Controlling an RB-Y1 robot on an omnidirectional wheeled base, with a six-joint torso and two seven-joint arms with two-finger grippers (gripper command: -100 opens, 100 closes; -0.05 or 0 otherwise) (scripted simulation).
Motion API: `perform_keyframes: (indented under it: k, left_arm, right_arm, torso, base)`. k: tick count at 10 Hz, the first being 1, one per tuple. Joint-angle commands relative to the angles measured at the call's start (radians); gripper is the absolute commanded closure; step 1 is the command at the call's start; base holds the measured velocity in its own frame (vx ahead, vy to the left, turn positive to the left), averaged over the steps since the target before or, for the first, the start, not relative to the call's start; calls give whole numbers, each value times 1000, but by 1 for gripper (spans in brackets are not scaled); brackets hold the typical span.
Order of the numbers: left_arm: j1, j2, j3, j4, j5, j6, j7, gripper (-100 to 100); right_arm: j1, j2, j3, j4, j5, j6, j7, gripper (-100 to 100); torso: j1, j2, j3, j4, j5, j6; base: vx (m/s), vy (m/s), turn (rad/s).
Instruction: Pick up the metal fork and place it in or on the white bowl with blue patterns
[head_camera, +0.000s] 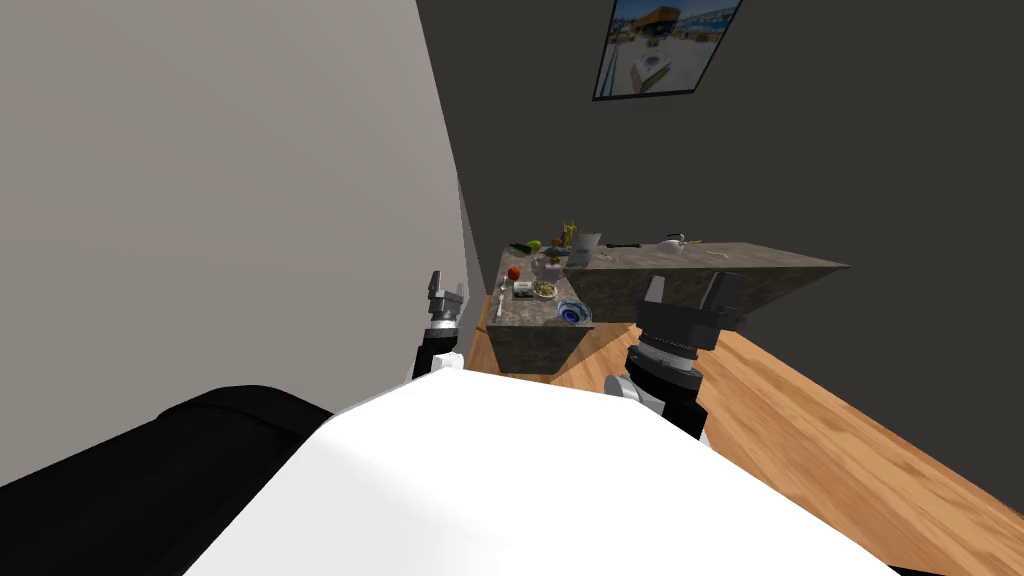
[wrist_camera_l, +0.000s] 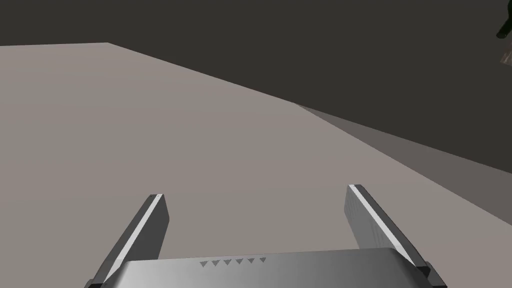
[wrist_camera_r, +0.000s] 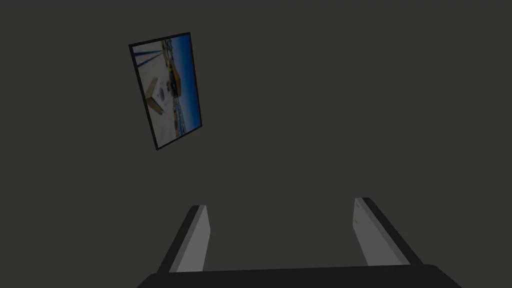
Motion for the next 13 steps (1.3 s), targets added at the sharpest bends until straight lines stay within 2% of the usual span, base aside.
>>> perform_keyframes:
  k: [1,3,6,7,11,12,13]
  left_arm:
    - [-1,36,9,3,3,14,13,-100]
    - [-5,83,30,9,11,46,43,-100]
    - [-11,137,81,24,27,122,114,-100]
    - [-11,137,81,24,27,122,114,-100]
    - [-23,182,176,49,58,248,232,-100]
    - [-23,182,176,49,58,263,244,-100]
    - [-27,189,202,57,67,296,281,-100]
  right_arm:
    - [0,0,0,0,0,0,0,0]
    - [0,0,0,0,0,0,0,0]
    - [0,0,0,0,0,0,0,0]
    - [0,0,0,0,0,0,0,0]
    - [0,0,0,0,0,0,0,0]
    - [0,0,0,0,0,0,0,0]
    - [0,0,0,0,0,0,0,0]
  torso:
    - [0,0,0,0,0,0]
    - [0,0,0,0,0,0]
    - [-2,0,0,0,0,0]
    - [-2,-1,0,0,0,0]
    - [-3,-1,0,0,-1,0]
    - [-3,0,0,0,-1,0]
    - [-2,0,0,0,-1,0]
  base:
    - [1,-8,-52]
    - [3,-18,-92]
    - [6,-34,-145]
    - [6,-24,-61]
    - [5,-45,-194]
    - [3,-34,-60]
    - [2,-38,-161]
